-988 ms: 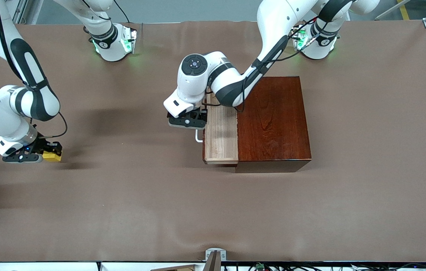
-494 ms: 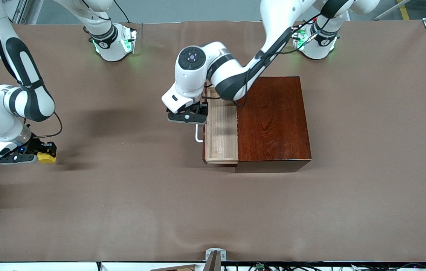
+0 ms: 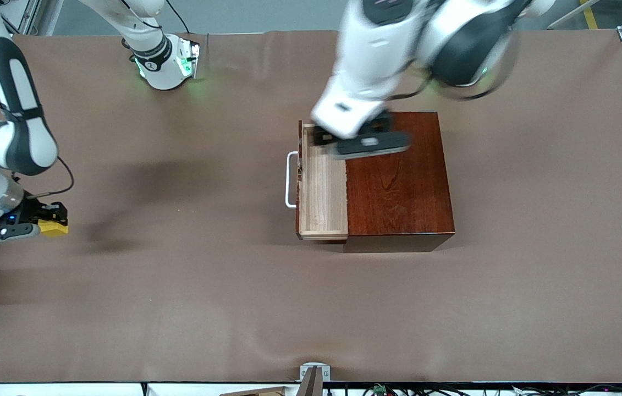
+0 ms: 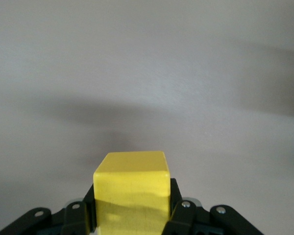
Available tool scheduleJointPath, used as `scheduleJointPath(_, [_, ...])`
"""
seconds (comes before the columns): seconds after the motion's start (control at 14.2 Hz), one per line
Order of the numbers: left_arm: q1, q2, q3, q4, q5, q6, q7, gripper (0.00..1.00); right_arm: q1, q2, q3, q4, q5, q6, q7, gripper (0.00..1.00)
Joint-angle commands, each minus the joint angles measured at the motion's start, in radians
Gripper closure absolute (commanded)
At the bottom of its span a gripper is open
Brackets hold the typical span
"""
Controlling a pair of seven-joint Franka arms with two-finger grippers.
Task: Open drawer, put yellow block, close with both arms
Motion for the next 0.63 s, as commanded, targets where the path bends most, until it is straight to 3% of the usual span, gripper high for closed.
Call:
scheduleJointPath(0.0, [0.109, -0.089, -0.005, -0.064, -0.011, -0.091, 0.107, 0.0, -0.009, -0.01, 0.081, 0.16, 0.002, -0.225, -0.021, 1.0])
scheduleJointPath(0.14, [0.223, -0.14, -0.005, -0.078, -0.011, -0.122, 0.26, 0.0, -0.01, -0.024, 0.141, 0.216, 0.002, -0.314, -0.023, 1.0])
scheduleJointPath(0.35, [0.415, -0.174, -0.011, -0.081, -0.032, -0.167, 0.477, 0.0, -0.009, -0.056, 0.253, 0.245, 0.002, -0.338, -0.023, 1.0])
scheduleJointPath(0.56, [0.538, -0.191, -0.012, -0.119, -0.083, -0.168, 0.537, 0.0, -0.011, -0.066, 0.374, 0.254, 0.011, -0.384, -0.012, 1.0])
